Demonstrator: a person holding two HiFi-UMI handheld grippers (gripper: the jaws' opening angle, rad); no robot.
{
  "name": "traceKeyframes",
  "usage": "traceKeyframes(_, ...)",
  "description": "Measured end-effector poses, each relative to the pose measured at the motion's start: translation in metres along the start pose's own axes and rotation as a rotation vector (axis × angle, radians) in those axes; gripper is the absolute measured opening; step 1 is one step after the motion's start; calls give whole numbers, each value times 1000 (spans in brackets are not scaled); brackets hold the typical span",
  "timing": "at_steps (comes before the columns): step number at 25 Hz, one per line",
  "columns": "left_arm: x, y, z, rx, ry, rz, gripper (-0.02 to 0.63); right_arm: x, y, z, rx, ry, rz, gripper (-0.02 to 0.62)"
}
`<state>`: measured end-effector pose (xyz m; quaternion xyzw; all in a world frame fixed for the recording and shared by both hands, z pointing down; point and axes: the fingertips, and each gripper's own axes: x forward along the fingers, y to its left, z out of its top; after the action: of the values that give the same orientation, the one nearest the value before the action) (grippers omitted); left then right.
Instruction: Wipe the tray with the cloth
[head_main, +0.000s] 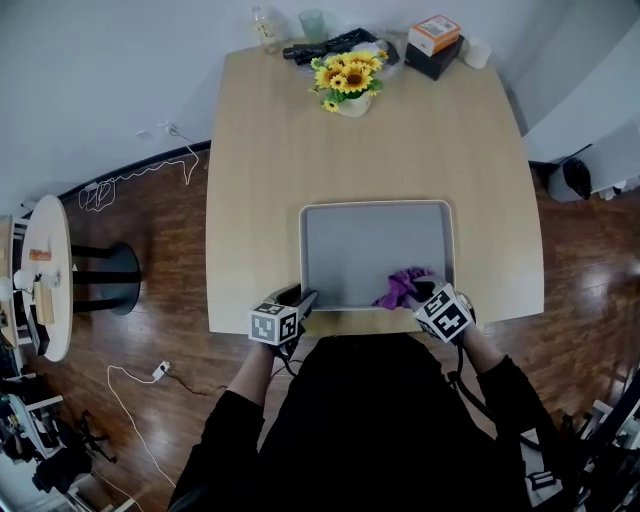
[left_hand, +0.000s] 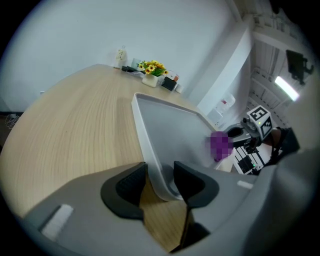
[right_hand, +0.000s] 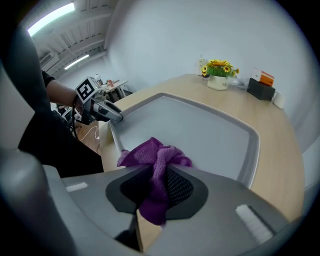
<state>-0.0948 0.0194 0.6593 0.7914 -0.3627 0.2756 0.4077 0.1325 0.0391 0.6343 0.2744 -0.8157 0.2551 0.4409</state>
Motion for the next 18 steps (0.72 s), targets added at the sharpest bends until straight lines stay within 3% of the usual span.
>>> traceKeyframes(3, 0, -1, 0, -17, -5, 12, 163, 10, -24, 22, -46, 0, 33, 74)
traceKeyframes(6, 0, -1, -1, -31, -19, 21, 161, 24, -62, 62, -99, -22, 11, 74)
traceKeyframes(11, 0, -1, 1, -46, -41, 30, 161, 40, -123, 118, -41, -60, -67, 75)
traceKeyframes(14, 0, 0, 1, -48, -47, 30, 161, 41, -130, 126, -20, -68, -97, 75)
traceKeyframes(18, -2, 1, 1, -49, -53, 28, 161, 38, -110, 114, -18, -82, -111, 75)
